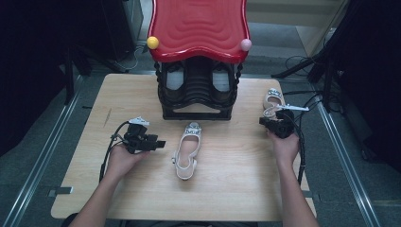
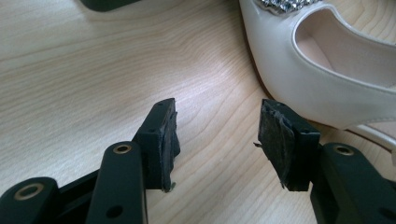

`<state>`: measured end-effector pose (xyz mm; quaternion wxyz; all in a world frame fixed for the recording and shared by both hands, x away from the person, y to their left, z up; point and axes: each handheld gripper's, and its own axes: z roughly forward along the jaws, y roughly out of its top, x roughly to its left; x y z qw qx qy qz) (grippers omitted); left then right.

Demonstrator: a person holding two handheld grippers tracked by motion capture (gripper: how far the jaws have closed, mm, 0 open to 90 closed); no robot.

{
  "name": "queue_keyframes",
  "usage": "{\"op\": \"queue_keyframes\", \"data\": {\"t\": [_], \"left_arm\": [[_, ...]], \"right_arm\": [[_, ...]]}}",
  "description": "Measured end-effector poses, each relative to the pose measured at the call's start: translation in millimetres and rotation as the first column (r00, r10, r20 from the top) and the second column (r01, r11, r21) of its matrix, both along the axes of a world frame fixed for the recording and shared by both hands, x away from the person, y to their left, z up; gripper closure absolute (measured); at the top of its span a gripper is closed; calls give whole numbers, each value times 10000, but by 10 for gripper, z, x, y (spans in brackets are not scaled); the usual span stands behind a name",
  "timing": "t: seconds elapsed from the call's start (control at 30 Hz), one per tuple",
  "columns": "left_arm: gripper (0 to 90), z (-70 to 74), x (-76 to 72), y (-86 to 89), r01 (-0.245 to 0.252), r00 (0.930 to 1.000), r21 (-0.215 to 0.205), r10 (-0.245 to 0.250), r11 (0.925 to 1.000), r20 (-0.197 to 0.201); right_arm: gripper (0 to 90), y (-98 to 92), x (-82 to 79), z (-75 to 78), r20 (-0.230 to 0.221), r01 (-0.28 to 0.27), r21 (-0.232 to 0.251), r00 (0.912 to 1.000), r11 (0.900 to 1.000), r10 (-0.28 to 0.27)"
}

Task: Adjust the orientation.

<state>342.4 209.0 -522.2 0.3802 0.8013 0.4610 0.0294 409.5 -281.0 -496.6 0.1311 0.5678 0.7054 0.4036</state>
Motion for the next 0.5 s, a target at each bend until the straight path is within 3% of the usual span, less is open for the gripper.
{"op": "queue_keyframes", "data": {"t": [0.3,0.5], "left_arm": [[469,-3,40,-48,208,9998,34,-208,9998,-56],[470,-5,40,-49,182,9998,99,-182,9998,-72]], "right_arm": [[889,-168,-100,11,-211,365,103,9991,9993,-363],[827,-116,-133,96,15,26,343,10000,9994,-27]]}}
